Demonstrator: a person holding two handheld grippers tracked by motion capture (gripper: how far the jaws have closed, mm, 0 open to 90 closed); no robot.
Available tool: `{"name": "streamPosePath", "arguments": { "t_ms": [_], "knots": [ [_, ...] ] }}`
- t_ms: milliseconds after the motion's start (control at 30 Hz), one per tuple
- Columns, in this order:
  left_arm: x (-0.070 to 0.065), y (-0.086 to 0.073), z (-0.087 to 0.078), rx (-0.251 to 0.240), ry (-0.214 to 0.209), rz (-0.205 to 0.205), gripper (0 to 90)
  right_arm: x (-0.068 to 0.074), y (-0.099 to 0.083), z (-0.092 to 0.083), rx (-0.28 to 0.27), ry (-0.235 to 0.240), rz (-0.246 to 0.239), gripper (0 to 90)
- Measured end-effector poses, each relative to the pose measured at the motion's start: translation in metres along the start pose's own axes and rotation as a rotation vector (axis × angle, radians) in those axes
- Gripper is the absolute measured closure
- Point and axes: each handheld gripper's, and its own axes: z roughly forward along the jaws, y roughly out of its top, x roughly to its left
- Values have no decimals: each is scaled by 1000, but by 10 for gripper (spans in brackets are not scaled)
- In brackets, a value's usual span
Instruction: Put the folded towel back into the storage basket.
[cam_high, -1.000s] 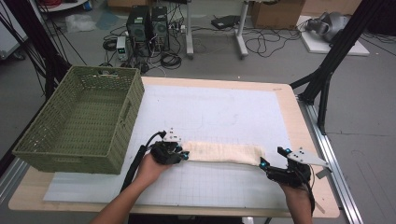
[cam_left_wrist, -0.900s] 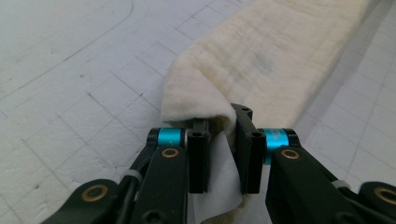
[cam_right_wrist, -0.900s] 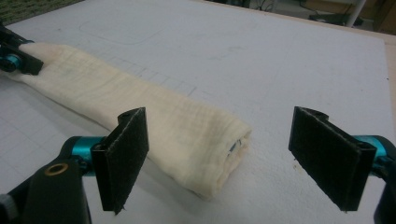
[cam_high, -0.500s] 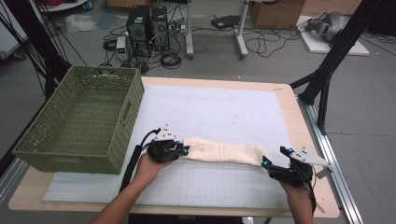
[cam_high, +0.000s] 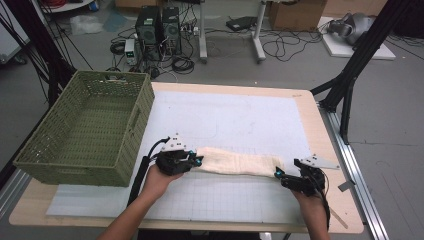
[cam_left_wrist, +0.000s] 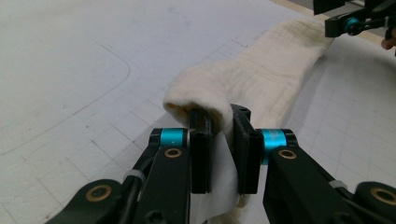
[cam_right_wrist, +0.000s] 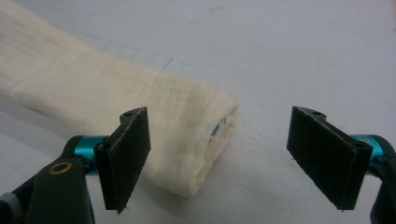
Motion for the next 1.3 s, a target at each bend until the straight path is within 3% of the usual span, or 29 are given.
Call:
{"name": "streamPosePath", "arguments": {
  "t_ms": [133,233,333,367,400,500,533,567,600,633,767,933,1167,1300],
  "knots": [
    [-1,0,-2,-8,-7,-7,787,2,-1,10,39,39,10,325],
    [-2,-1,-3,-8,-7,-2,787,5,0,12,42,44,1,338],
    [-3,-3,-5,-7,-4,-1,786,7,0,18,82,48,-9,355],
    [-3,-4,-5,-7,-5,-1,786,7,-1,23,112,77,10,387],
    [-3,-5,-5,-4,-3,-1,786,7,-1,23,112,77,10,387],
    [-3,-7,-6,-2,-3,-5,785,4,-1,22,112,104,37,516],
    [-3,-8,-6,-2,-3,-4,785,4,-1,22,112,104,37,516],
    [-4,-8,-6,0,-5,-2,785,2,-1,21,116,145,50,706],
    [-4,-9,-6,1,-5,1,785,2,-1,21,116,145,50,706],
    [-5,-9,-7,3,-3,5,785,2,-1,21,121,174,61,742],
    [-6,-10,-10,-6,-1,14,787,7,1,19,121,170,15,784],
    [-8,-13,-19,-34,1,11,787,7,1,16,89,205,-19,785],
    [-6,-17,-37,-90,12,4,787,11,8,8,-20,267,-85,787],
    [-5,-17,-47,-130,14,-2,787,15,12,4,-67,290,-100,792]
  ]
}}
